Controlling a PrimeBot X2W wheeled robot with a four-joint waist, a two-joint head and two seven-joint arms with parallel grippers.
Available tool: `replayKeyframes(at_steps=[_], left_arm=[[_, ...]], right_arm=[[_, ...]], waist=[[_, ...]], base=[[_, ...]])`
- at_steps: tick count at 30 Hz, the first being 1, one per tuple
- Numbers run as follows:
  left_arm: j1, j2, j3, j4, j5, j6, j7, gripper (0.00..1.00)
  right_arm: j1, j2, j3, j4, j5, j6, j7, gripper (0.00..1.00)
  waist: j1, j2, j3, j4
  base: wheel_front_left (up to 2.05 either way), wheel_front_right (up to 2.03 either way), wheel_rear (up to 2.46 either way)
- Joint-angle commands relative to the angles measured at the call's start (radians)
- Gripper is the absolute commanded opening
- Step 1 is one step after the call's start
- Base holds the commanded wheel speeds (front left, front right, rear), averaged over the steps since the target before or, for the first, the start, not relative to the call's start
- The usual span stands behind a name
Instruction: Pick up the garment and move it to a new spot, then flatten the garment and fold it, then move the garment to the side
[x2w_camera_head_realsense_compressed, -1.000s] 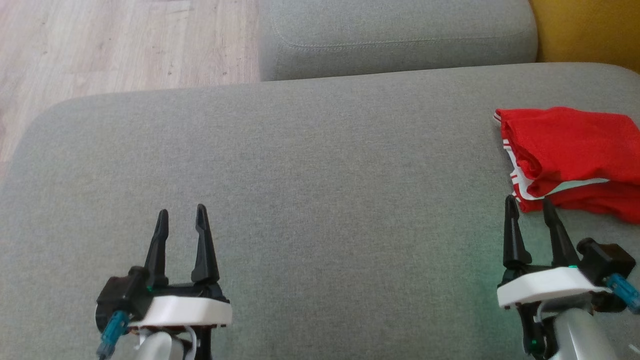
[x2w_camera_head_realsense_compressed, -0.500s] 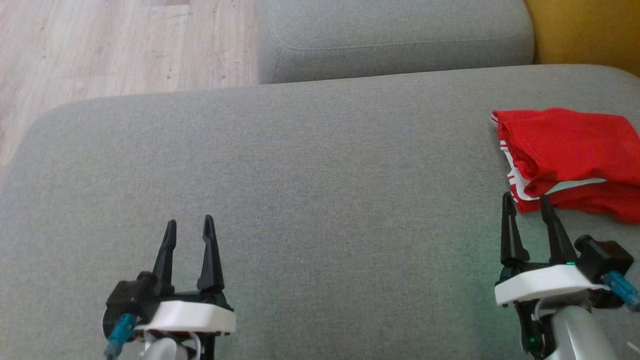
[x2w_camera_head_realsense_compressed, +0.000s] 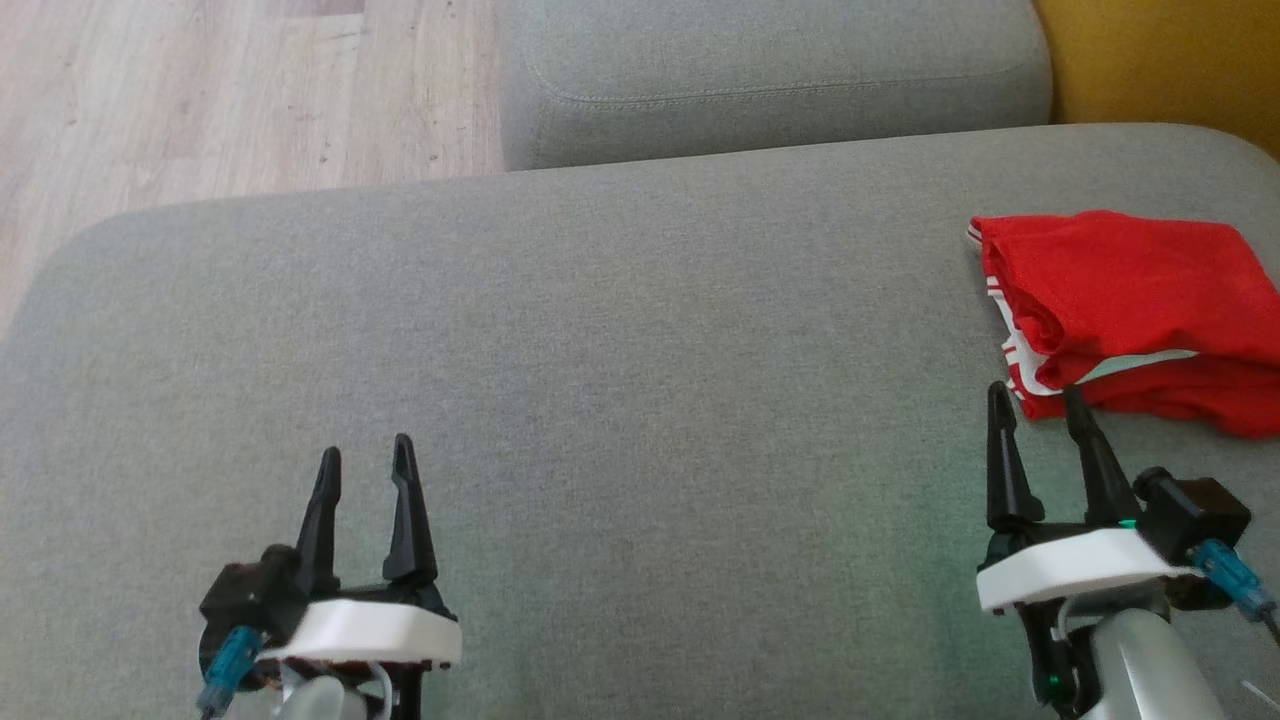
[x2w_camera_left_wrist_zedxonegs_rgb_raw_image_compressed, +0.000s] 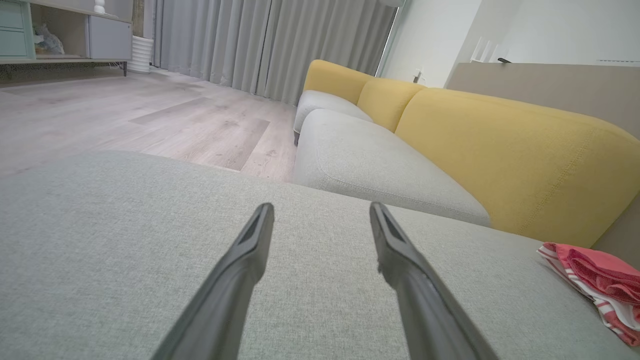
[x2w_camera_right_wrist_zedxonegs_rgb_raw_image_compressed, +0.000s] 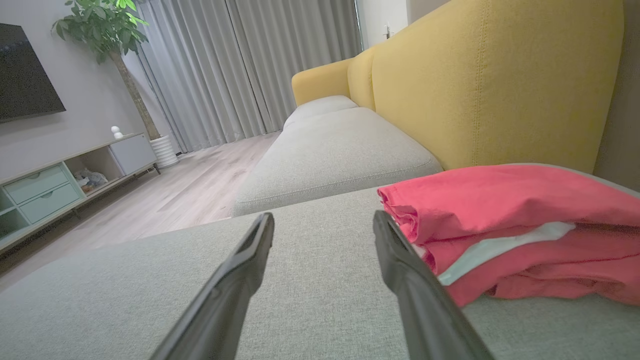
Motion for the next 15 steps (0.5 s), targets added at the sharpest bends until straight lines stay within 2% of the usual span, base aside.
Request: replayKeyframes(at_steps=[1,4,5,9,15], left_arm=[[-0.047,0.004,0.036,-0.024,-0.01,-0.005,-0.005,1.0],[-0.047,0.004,0.038,-0.017,-0.022,-0.004,-0.005,1.0],[0.001,0.0,0.003,0.013,-0.022,0.0,0.0,0.0],[0.019,-0.001,0.002,0.052,-0.026,0.0,0.002,0.0],[0.015,-0.001,0.016,0.047,-0.082,-0.006,0.021,0.0]], right_arm=[[-0.039,-0.005,0.03,-0.037,0.0,-0.001,-0.011,1.0],[-0.04,-0.005,0.035,-0.038,0.003,-0.001,-0.011,1.0],[0.0,0.0,0.007,0.002,0.002,0.0,0.0,0.0],[0.022,0.001,0.008,0.041,0.006,0.0,0.003,0.0],[0.019,0.001,0.001,0.035,0.072,0.0,0.021,0.0]], waist=[[0.0,-0.0001,0.0,-0.001],[0.0,-0.0001,0.0,-0.004],[0.0,-0.0001,0.0,-0.004],[0.0,-0.0001,0.0,-0.004],[0.0,-0.0001,0.0,-0.003]], base=[[0.0,0.0,0.0],[0.0,0.0,0.0],[0.0,0.0,0.0],[0.0,0.0,0.0],[0.0,0.0,0.0]])
